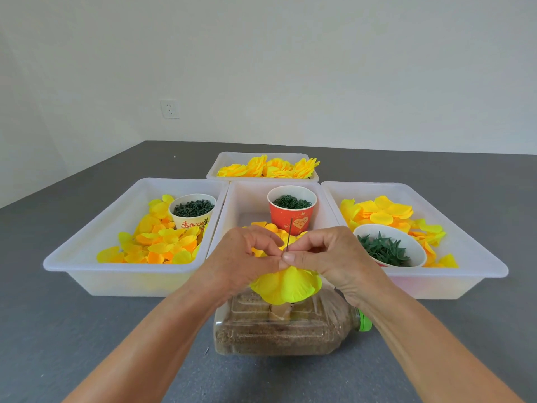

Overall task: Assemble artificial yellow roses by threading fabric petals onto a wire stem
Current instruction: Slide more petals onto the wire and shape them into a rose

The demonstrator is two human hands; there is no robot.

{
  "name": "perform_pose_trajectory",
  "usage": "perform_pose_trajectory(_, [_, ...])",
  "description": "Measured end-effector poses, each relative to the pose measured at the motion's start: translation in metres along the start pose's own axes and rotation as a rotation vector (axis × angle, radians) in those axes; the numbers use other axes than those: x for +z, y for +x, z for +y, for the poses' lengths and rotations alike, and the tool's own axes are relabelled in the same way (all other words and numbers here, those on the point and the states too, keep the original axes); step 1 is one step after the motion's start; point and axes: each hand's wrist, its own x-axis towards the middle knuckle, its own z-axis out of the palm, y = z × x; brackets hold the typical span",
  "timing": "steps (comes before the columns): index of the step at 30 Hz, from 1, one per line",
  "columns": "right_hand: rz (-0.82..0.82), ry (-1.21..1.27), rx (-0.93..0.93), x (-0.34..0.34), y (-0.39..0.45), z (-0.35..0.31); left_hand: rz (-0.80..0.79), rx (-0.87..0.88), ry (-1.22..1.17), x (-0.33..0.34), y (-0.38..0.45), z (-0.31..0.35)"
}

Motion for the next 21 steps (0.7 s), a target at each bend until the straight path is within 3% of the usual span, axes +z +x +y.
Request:
perform_pose_trajectory(7, [0.045, 0.059, -0.051, 0.004, -0.005, 0.012, 0.007, 0.008, 0.035, 0.001, -0.001, -0.003])
perform_pose_trajectory(17, [-0.060, 0.100, 0.051, -0.012, -0.005, 0.006, 0.001, -0.051, 0.078, 0.002, 0.000, 0.011])
perform_pose_trajectory(21, [0.220, 0.007, -0.012, -0.049, 0.017, 0.003, -0.073, -0.025, 0.113, -0.002, 0.002, 0.018])
